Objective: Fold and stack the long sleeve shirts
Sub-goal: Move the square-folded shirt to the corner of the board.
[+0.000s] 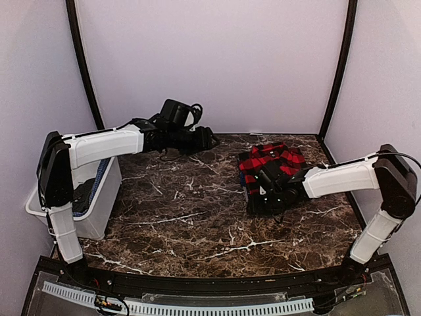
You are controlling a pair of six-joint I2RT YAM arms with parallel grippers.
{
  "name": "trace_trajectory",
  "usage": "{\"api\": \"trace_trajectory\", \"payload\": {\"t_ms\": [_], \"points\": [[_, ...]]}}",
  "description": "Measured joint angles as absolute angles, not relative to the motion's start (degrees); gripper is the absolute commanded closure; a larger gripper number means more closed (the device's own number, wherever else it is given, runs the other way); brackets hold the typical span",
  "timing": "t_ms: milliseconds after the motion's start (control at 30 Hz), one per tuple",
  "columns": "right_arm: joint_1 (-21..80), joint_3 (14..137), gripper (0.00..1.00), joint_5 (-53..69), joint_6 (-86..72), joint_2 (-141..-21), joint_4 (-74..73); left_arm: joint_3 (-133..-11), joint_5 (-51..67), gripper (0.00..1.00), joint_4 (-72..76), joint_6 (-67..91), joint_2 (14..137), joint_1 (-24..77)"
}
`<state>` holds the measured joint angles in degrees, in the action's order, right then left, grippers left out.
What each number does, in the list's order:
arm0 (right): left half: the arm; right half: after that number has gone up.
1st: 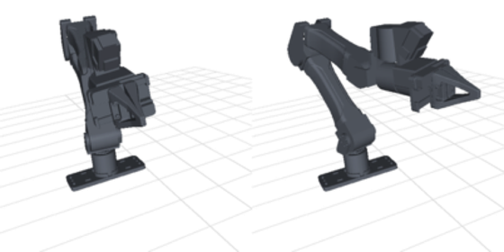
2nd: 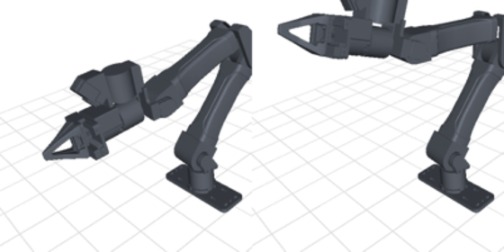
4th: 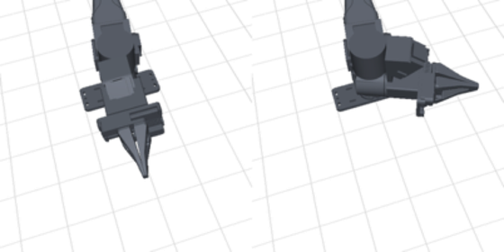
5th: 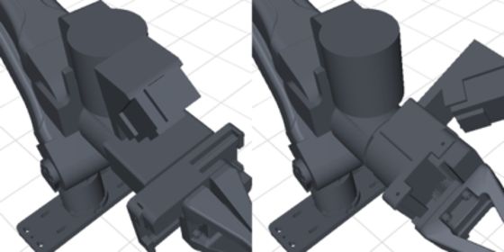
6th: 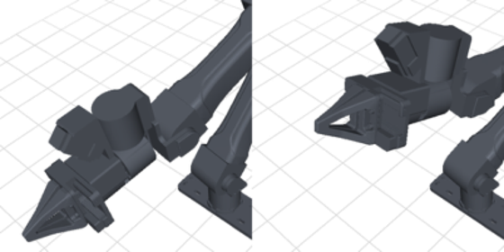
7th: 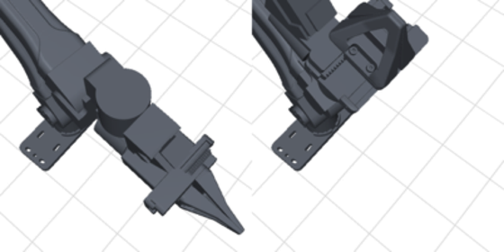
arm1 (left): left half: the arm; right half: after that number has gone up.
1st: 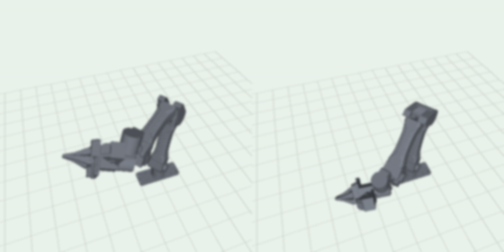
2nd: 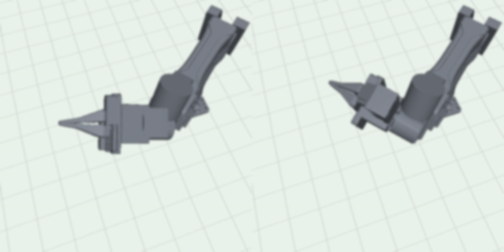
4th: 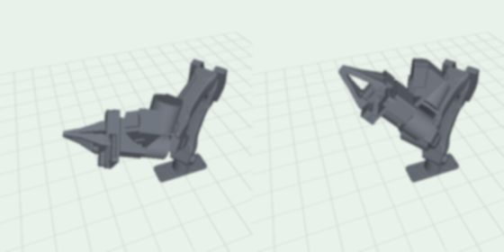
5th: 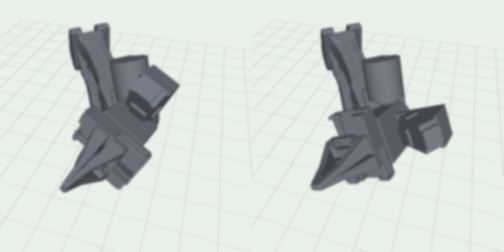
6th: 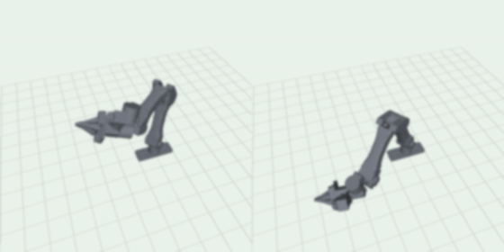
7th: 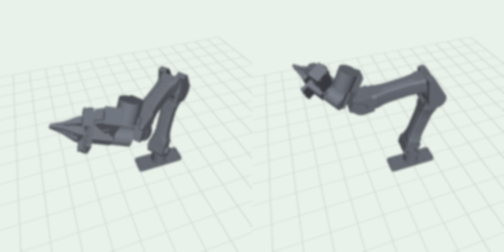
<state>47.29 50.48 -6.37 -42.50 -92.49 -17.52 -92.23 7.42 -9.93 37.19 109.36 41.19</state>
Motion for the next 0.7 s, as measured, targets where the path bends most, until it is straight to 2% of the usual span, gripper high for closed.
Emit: {"api": "trace_trajectory", "payload": {"t_ms": [433, 700], "points": [[46.4, 57.2, 0.47, -10.2, -44.0, -102.3, -14.1, -89.7, 6.8, 0.38, -9.0, 36.4, 104.8, 39.9], [40.1, 59.3, 0.47, -8.9, -41.7, -104.6, -11.9, -87.5, 6.8, 0.38, -8.8, 36.2, 104.1, 39.6]]}}
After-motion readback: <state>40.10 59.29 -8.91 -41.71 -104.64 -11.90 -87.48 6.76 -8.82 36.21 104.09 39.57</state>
